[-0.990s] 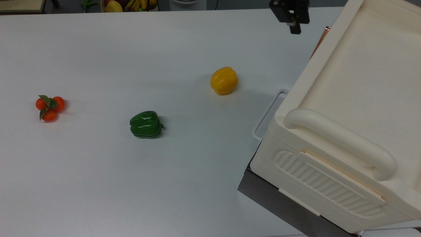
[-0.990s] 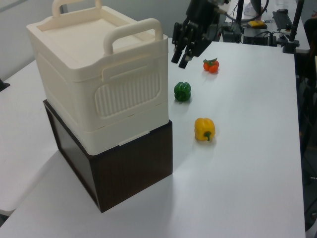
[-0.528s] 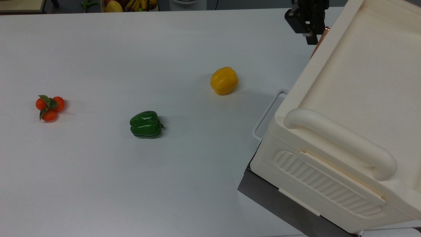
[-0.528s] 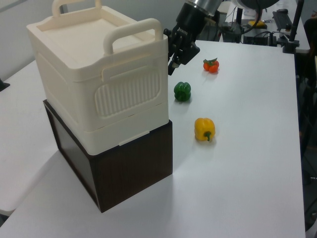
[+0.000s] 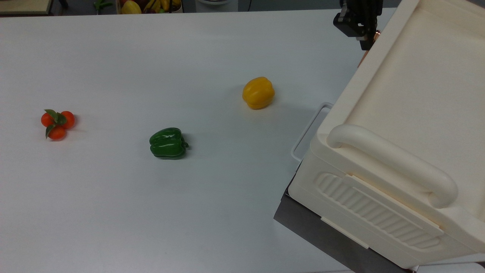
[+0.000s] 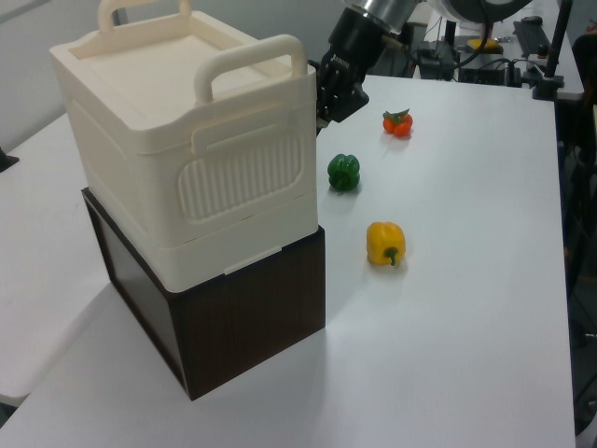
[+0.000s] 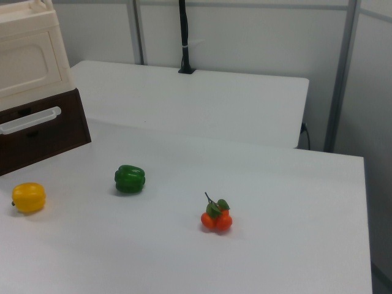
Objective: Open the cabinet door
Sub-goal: 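Move the gripper down to the orange handle edge of the cream door, then pull the door edge outward with the gripper, swinging it open on its hinge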
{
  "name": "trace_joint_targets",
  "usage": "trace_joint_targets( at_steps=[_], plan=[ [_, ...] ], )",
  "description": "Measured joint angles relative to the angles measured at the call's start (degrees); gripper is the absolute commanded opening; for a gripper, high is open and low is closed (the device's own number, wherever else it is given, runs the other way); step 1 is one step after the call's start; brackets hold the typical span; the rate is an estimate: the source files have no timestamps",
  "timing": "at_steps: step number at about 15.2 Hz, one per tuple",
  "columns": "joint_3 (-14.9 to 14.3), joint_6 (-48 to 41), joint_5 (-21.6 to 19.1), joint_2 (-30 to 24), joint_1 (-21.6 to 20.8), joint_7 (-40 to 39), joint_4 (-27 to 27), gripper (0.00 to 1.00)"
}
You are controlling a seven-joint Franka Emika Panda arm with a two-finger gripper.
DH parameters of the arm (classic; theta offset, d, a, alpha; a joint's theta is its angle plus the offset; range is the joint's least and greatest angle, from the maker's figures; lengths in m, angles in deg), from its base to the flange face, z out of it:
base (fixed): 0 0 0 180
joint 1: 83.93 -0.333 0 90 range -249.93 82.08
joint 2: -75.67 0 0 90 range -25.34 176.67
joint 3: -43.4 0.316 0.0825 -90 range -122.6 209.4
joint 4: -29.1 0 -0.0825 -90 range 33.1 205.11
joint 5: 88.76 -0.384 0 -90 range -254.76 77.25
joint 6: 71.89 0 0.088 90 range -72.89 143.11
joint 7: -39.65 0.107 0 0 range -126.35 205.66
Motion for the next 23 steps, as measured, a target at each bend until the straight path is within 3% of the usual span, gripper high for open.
trace_joint_targets(
  at_steps=[6,17,23],
  plan=[
    [0.02,-0.69,-0.19,-0.14,0.28,0.16,-0.03,0.0],
    [-0.48,-16.01,-0.13,-4.34,6.47,-0.42,-0.69,0.0],
    [-4.46,-22.04,-0.32,-5.93,8.69,-0.42,-0.65,0.0]
  ],
)
